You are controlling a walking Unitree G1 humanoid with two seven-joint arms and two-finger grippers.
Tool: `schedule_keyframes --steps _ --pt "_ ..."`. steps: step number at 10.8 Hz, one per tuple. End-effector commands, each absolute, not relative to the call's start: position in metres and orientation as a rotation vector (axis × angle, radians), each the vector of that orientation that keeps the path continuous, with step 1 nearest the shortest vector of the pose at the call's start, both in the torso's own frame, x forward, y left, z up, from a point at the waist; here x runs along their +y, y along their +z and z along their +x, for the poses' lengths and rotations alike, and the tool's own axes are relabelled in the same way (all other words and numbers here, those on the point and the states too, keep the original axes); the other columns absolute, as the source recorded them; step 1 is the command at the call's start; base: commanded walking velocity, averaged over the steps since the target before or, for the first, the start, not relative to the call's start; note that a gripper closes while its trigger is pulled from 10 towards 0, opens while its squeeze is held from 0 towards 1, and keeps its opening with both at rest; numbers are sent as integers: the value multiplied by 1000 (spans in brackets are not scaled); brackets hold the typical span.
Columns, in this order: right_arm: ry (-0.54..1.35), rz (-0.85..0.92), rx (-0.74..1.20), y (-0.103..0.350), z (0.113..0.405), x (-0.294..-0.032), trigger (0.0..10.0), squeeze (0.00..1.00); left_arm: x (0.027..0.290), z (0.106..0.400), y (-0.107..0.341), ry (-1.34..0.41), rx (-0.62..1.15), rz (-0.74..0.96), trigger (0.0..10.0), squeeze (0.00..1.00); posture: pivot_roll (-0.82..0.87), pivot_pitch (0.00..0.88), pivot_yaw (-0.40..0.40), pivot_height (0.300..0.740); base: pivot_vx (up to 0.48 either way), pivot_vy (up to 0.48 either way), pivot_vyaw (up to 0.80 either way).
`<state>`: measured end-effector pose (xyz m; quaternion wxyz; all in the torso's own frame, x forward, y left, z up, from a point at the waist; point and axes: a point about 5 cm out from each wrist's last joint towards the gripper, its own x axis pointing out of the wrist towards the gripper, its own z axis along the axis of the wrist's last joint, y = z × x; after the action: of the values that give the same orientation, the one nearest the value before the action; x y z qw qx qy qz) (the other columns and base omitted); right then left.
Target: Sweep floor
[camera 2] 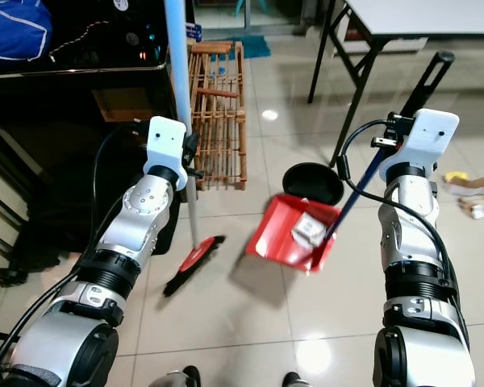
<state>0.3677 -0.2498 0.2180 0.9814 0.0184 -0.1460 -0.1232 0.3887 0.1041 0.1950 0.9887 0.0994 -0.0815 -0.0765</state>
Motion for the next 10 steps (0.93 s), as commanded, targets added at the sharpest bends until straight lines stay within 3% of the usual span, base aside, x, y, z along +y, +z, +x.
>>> schedule_keyframes --steps 1,10 --pt "-246 9 -427 257 365 -252 10000 0 101 390 210 -168 -225 210 10000 0 -55 95 48 740 285 0 0" --pt "-228 -1 -444 268 366 -244 10000 0 95 389 206 -185 -221 201 10000 0 -58 83 44 740 287 0 -89"
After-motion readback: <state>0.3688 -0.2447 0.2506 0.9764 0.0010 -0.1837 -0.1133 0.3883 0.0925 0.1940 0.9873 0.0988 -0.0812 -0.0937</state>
